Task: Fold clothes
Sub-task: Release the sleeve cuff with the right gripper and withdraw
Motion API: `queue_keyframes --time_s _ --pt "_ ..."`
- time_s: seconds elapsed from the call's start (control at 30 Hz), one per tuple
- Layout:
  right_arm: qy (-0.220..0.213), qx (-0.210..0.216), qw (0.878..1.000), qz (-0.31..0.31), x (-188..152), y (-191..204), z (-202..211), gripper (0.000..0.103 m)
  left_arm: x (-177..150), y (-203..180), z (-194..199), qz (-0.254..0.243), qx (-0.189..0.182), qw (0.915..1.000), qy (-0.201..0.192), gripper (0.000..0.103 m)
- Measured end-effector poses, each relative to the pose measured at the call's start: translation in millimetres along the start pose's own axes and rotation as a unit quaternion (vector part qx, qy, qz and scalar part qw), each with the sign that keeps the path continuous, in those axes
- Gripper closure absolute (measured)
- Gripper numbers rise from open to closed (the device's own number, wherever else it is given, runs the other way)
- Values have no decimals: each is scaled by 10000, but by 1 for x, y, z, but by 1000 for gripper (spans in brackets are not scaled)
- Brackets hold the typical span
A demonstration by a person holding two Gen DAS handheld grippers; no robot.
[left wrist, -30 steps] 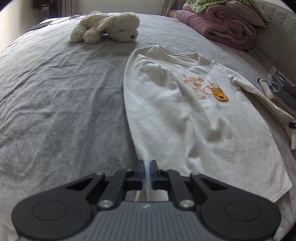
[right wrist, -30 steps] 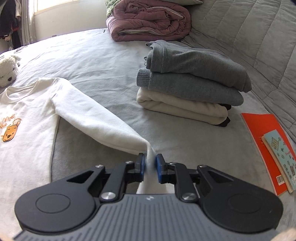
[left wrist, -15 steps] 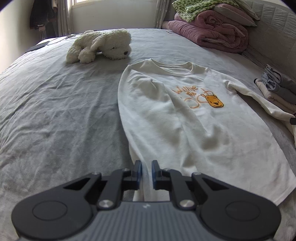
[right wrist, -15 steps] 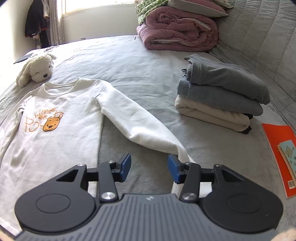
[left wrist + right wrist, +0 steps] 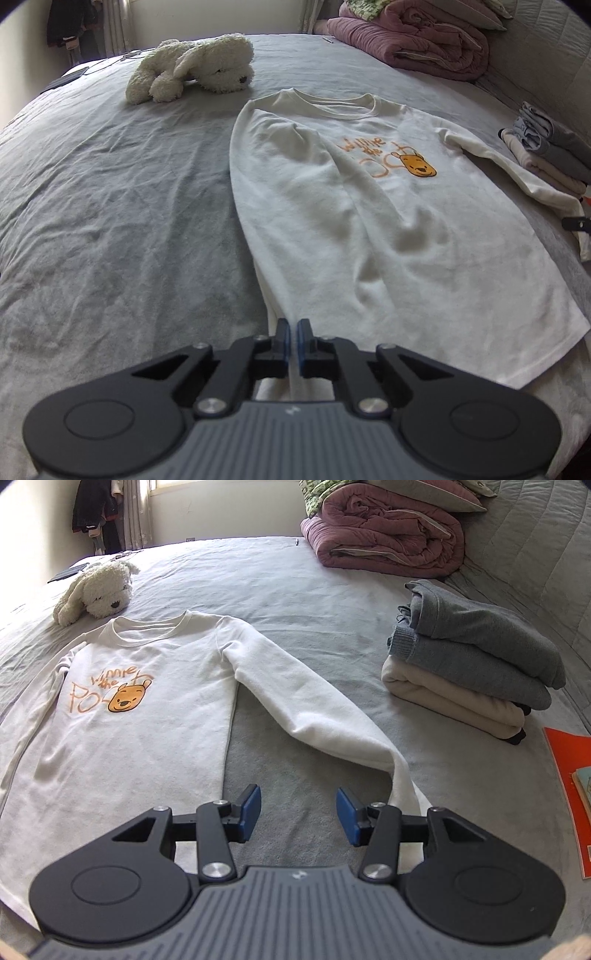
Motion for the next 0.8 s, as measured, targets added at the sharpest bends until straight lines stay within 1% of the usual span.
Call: queue_keyframes --time_s 0.13,0.2,0.37,0.43,0.6,0.67,0.8 --pt "70 22 10000 -13 -2 1 -4 53 9 11 11 310 -170 9993 -94 99" --pt "67 40 10000 -25 -1 2 -4 53 14 20 16 522 -314 9981 -113 99" --pt "97 113 9999 -16 1 7 -8 53 22 37 22 966 -617 9934 -35 99" --pt "137 162 9998 -28 0 9 -10 53 21 41 22 973 -586 9935 -21 101" --pt "211 191 9996 -74 -2 10 -14 53 19 52 18 907 -169 9957 -36 101" --pt "232 192 9995 -95 -3 10 -15 53 18 57 14 970 -208 9951 35 101" --pt "262 202 9994 -123 -3 10 -17 53 20 70 10 960 235 9950 -124 101"
Point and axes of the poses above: each gripper's, at about its wrist camera, not at the fingertips, and z roughly against the way its jaws point, y to its left, x to its top, the point moved 6 cm from there along -z, roughly the way its jaws point, and after that the axes turned 15 degrees about x, right-handed, at the moved point
